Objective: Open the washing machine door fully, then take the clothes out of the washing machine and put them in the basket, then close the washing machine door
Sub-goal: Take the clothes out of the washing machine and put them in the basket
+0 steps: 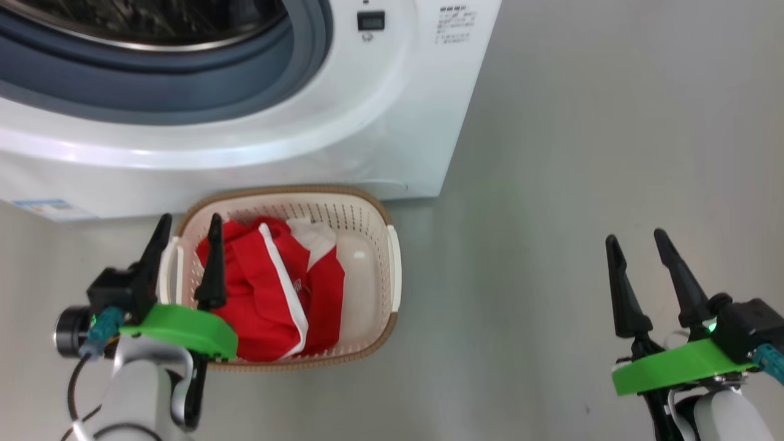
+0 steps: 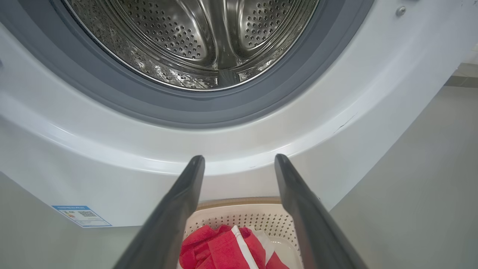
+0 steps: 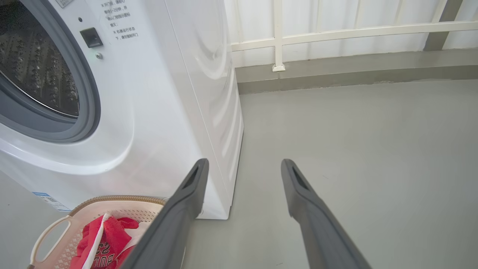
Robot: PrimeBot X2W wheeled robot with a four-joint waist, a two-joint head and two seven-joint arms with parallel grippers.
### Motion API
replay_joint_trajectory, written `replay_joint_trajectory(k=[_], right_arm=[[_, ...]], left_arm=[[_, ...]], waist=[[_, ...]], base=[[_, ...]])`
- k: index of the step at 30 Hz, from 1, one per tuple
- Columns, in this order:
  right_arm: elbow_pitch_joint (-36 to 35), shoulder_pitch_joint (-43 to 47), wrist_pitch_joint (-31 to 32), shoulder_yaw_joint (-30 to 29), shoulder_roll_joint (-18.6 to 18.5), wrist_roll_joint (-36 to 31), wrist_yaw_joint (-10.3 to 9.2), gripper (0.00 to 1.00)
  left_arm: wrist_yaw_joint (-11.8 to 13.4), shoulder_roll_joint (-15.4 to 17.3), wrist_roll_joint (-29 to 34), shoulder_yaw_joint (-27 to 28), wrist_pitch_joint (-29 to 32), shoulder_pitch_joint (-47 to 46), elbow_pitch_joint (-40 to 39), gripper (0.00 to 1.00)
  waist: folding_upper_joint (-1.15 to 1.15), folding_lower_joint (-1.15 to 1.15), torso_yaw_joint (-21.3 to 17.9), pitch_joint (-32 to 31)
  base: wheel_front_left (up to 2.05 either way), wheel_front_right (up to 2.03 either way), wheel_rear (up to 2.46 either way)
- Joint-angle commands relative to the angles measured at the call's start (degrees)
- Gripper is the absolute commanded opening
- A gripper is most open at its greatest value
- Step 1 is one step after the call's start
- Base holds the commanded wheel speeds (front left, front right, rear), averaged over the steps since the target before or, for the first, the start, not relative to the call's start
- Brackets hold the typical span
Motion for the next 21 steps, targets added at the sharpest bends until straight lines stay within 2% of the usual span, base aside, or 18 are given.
replay_joint_trajectory(k=[1, 12, 21], right_arm=[[-0.9, 1.5, -0.4, 1.4, -0.4, -0.8, 0.35, 1.00], [-0.4, 6.7, -0.4, 0.8, -0.4, -1.7, 0.35, 1.00], [-0.9, 10.8, -0.4, 0.1, -0.4, -1.7, 0.35, 1.00]], left_arm=[[-0.3, 1.6, 1.1, 2.5, -0.3, 2.8, -3.6, 1.00], [-0.3, 1.6, 2.0, 4.4, -0.3, 12.4, -13.2, 1.00], [-0.3, 1.6, 1.8, 6.3, -0.3, 20.0, -18.1, 1.00]], waist=[[0.00, 0.00, 0.0, -4.5], [0.00, 0.00, 0.4, -11.6], [0.00, 0.00, 0.2, -15.3]], base=[[0.00, 0.00, 0.00], [0.00, 0.00, 0.00], [0.00, 0.00, 0.00]])
